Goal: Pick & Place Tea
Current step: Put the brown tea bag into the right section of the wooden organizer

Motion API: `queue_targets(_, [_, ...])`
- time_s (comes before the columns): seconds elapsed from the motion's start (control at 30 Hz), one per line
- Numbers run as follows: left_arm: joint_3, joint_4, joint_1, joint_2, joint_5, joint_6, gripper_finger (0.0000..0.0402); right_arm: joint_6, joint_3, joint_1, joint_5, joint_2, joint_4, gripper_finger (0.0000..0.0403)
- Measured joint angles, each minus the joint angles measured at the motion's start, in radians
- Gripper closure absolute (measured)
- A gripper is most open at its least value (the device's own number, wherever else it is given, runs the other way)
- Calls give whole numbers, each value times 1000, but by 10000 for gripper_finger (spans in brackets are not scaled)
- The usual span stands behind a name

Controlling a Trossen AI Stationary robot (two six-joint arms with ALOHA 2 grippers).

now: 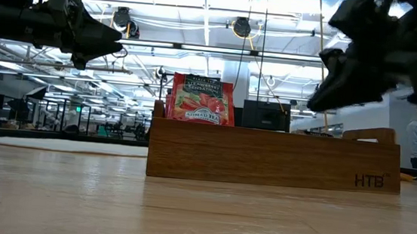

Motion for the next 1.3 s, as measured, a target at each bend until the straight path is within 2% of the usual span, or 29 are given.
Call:
queue_targets(0.1, [0, 0, 0, 0, 0, 0, 236, -42, 16, 3, -95, -16, 22, 393])
queue_targets(0.17, [0, 0, 0, 0, 0, 0, 236, -19, 61, -30, -239, -15, -5, 400])
queue_targets(0.23, [0, 0, 0, 0, 0, 0, 236, 42, 135, -83, -377, 1, -83, 401])
queue_targets(0.3, [0, 0, 0, 0, 0, 0, 236, 74, 230, -123, -455, 48, -220, 402])
queue_targets(0.4, [0, -2, 0, 0, 0, 0, 236, 81, 367, -129, -467, 159, -471, 402])
queue_targets(0.53, [0, -3, 0, 0, 0, 0, 236, 99, 479, -104, -474, 305, -652, 403])
queue_targets(0.8, [0, -3, 0, 0, 0, 0, 236, 144, 531, -80, -583, 449, -677, 403])
queue_targets(0.97, [0, -3, 0, 0, 0, 0, 236, 121, 531, -89, -593, 492, -675, 403])
queue_targets(1.03, [0, -3, 0, 0, 0, 0, 236, 119, 533, -94, -565, 507, -675, 403])
queue_targets(1.17, [0, -3, 0, 0, 0, 0, 236, 132, 534, -86, -424, 514, -677, 403])
queue_targets(1.3, [0, -4, 0, 0, 0, 0, 236, 204, 530, -61, -231, 508, -674, 403])
